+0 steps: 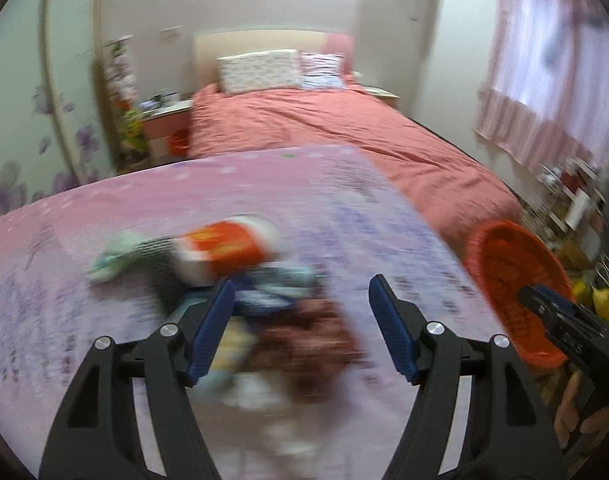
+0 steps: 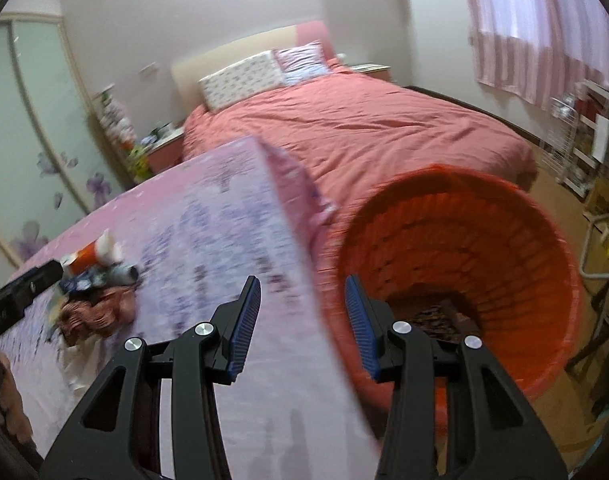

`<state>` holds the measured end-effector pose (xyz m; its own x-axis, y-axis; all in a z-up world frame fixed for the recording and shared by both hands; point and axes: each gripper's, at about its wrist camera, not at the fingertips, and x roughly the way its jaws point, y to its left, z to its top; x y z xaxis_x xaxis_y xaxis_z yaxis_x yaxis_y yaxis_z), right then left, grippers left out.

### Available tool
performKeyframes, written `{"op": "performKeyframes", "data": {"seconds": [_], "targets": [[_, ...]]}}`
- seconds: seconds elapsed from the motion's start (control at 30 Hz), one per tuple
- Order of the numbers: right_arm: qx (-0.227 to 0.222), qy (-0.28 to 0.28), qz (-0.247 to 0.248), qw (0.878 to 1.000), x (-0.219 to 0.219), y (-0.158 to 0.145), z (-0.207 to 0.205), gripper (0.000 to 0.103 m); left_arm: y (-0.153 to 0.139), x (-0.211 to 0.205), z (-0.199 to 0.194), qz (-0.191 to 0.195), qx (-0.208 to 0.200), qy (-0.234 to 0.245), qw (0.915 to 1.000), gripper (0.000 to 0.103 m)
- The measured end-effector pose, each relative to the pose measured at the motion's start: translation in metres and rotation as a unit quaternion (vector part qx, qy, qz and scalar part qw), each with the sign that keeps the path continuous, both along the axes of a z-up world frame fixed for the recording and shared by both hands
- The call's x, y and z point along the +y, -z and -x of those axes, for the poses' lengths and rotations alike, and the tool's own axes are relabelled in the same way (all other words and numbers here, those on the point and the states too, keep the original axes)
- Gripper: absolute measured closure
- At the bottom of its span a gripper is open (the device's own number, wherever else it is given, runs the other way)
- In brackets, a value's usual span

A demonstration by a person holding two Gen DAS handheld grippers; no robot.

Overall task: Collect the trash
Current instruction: 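Release the snack bag into the orange basket with the left gripper, then grasp the red plaid scarf with the right gripper while the left approaches the green sock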

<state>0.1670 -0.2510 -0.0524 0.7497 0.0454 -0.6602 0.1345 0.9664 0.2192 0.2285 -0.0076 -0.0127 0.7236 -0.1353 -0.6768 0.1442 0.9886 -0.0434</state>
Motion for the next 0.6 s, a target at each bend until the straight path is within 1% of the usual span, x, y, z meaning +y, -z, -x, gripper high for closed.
{"op": "performKeyframes", "data": {"seconds": [0.1,0.17,0.23,0.33,0.43,0.57,0.6], "targets": [[0.006,-0.032,0.004,0.999,0.031,0.0,-0.009,0.058,-0.002,0.048,-0.006,-0.009,0.0,-0.045,0.9989,0.034],[0.012,-0.059,0.007,0.998,0.056,0.001,-0.019,0.058,0.001,0.084,-0.011,-0.027,-0.001,-0.082,0.9963,0.034],[0.017,-0.078,0.008,0.997,0.076,0.003,-0.025,0.058,0.005,0.108,-0.015,-0.037,0.0,-0.107,0.9935,0.034],[0.026,-0.105,0.002,0.994,0.105,0.005,-0.035,0.058,0.014,0.146,-0.024,-0.037,0.009,-0.14,0.9894,0.034],[0.04,-0.131,-0.015,0.991,0.125,0.009,-0.047,0.058,0.026,0.171,-0.036,-0.028,0.021,-0.16,0.9865,0.034],[0.075,-0.153,-0.019,0.985,0.141,0.024,-0.061,0.058,0.043,0.191,-0.051,-0.017,0.034,-0.166,0.9853,0.034],[0.083,-0.159,-0.024,0.983,0.143,0.029,-0.062,0.068,0.047,0.193,-0.055,-0.014,0.036,-0.165,0.9856,0.034]]}}
